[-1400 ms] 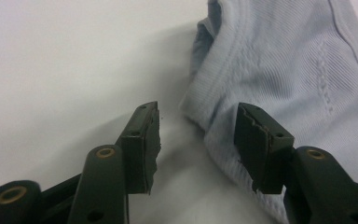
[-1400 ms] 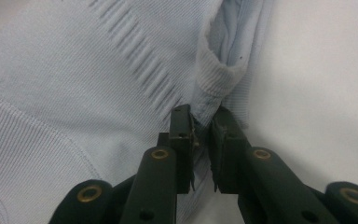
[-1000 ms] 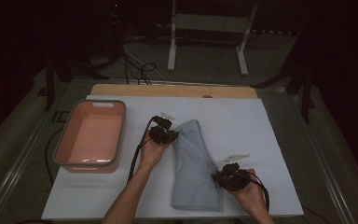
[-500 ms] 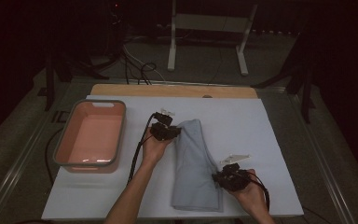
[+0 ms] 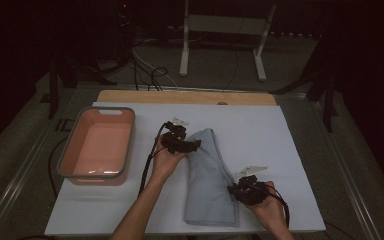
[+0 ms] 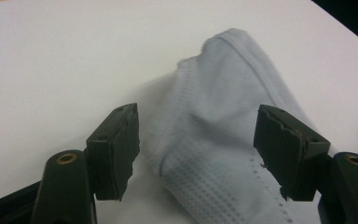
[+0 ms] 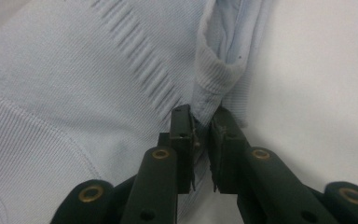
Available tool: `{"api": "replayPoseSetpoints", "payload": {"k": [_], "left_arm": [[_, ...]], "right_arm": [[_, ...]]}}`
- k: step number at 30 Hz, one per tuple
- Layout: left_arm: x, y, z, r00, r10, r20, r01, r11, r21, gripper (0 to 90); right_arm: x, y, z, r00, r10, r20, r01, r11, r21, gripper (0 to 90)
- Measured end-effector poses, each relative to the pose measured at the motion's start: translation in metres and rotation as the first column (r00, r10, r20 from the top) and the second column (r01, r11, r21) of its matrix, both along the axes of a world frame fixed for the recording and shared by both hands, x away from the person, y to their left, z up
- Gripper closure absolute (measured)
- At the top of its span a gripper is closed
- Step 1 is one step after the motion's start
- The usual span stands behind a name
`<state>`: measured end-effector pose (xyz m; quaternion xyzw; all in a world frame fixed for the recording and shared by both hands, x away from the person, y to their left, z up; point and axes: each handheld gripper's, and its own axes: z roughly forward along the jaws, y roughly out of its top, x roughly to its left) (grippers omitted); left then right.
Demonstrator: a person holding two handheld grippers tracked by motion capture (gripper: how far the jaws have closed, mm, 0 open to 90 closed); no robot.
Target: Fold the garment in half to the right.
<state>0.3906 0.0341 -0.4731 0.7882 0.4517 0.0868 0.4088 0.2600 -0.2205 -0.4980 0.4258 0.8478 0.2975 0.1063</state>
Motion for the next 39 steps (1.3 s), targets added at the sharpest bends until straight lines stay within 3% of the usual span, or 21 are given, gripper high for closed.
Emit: {"api": "replayPoseSetpoints", "payload": {"k": [12,20,28,32,37,39], "left_arm": [[-0.023,-0.006,0.009,0.998,-0.06,0.018,0.06,0.9981,-0.015,31.4],[-0.047,-0.017,0.01,0.9895,-0.144,0.017,0.144,0.9891,-0.029,31.8],[-0.074,-0.024,0.006,0.9731,-0.23,0.012,0.231,0.9722,-0.04,34.6],[-0.085,-0.026,0.004,0.9607,-0.278,-0.001,0.278,0.9599,-0.039,43.9],[-0.096,-0.029,-0.001,0.9446,-0.328,-0.016,0.328,0.9447,0.007,58.5],[-0.097,-0.031,-0.004,0.9429,-0.332,-0.022,0.333,0.9413,0.055,65.2]], "right_arm": [[0.005,-0.001,0.001,0.9994,-0.008,0.033,0.008,1.0,0.001,81.0],[0.011,-0.004,0.001,0.9981,-0.023,0.057,0.023,1.0,0.001,81.1],[0.012,-0.005,0.0,0.9979,-0.025,0.06,0.025,1.0,0.004,80.8],[0.011,-0.005,0.0,0.998,-0.032,0.055,0.031,0.999,0.011,80.5],[0.011,-0.005,0.0,0.998,-0.036,0.053,0.035,0.999,0.015,80.1],[0.01,-0.005,0.0,0.998,-0.037,0.051,0.036,0.999,0.016,79.7]]}}
